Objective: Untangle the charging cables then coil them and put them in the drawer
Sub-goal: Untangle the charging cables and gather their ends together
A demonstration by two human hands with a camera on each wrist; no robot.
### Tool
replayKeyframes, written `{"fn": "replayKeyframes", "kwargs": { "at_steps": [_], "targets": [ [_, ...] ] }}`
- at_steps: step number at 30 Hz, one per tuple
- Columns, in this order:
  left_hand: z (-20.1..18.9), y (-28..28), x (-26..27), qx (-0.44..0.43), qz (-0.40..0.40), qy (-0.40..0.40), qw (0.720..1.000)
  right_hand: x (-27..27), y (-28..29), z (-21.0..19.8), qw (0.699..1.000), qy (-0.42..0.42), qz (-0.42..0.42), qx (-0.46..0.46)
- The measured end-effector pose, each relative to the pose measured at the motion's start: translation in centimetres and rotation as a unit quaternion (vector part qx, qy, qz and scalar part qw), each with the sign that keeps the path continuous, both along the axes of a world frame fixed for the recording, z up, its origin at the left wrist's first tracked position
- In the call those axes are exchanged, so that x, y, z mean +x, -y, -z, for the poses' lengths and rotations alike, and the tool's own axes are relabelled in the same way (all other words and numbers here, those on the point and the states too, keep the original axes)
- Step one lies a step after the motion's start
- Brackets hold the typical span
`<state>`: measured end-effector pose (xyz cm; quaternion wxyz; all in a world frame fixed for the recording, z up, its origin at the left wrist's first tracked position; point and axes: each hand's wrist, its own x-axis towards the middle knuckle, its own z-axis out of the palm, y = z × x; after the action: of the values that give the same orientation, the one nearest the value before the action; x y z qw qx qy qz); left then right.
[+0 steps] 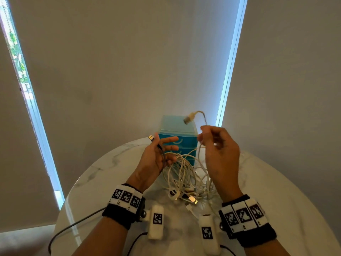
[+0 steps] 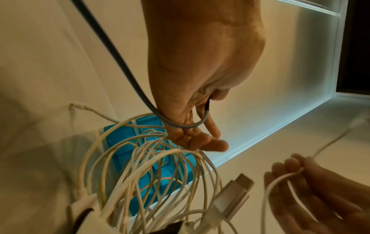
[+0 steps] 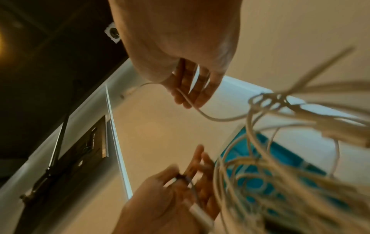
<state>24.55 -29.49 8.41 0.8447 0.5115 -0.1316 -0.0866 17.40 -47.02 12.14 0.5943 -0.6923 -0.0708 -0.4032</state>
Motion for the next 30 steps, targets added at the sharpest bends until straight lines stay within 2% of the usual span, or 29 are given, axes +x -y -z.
{"fn": "replayKeyframes", "kwargs": {
  "at_steps": [2, 3, 5, 7, 9, 15, 19, 23, 25, 28, 30],
  "targets": [
    [-0.1, 0.0, 0.0, 0.002, 0.000, 0.009, 1.000, 0.1, -1.4, 0.9, 0.987, -0.118, -0.111, -0.014],
    [-0.2, 0.1, 0.0, 0.003, -0.004, 0.016, 1.000, 0.4, -2.0, 1.8, 0.974, -0.173, -0.140, -0.034],
    [-0.3, 0.5, -0.2, 0.010, -0.019, 0.025, 0.999, 1.4, -2.6, 3.7, 0.965, -0.215, -0.115, -0.098],
    [-0.3, 1.0, -0.2, 0.007, -0.028, 0.025, 0.999, 2.2, -2.3, 4.7, 0.968, -0.194, -0.069, -0.143],
    [-0.2, 1.3, -0.1, 0.001, -0.036, 0.018, 0.999, 2.4, -2.0, 5.0, 0.968, -0.172, -0.069, -0.168],
    [0.1, 0.6, 0.1, -0.016, 0.001, 0.019, 1.000, 2.0, -1.3, 5.5, 0.931, -0.207, -0.087, -0.288],
    [0.4, 0.7, 0.5, -0.026, -0.020, 0.038, 0.999, 1.8, -1.1, 5.1, 0.927, -0.215, -0.070, -0.299],
    [0.1, -0.5, 1.2, -0.152, -0.075, 0.027, 0.985, 1.4, -0.7, 4.8, 0.922, -0.231, -0.066, -0.305],
    [-0.7, -2.0, 1.5, -0.213, -0.105, 0.023, 0.971, 1.4, 0.2, 4.4, 0.930, -0.223, -0.051, -0.289],
    [-1.6, -4.1, 1.6, -0.194, -0.194, 0.036, 0.961, 1.6, 2.4, 3.5, 0.959, -0.157, 0.021, -0.236],
    [-1.9, -4.9, 1.4, -0.181, -0.236, 0.045, 0.954, 1.6, 3.7, 3.1, 0.968, -0.132, 0.044, -0.211]
  ]
}}
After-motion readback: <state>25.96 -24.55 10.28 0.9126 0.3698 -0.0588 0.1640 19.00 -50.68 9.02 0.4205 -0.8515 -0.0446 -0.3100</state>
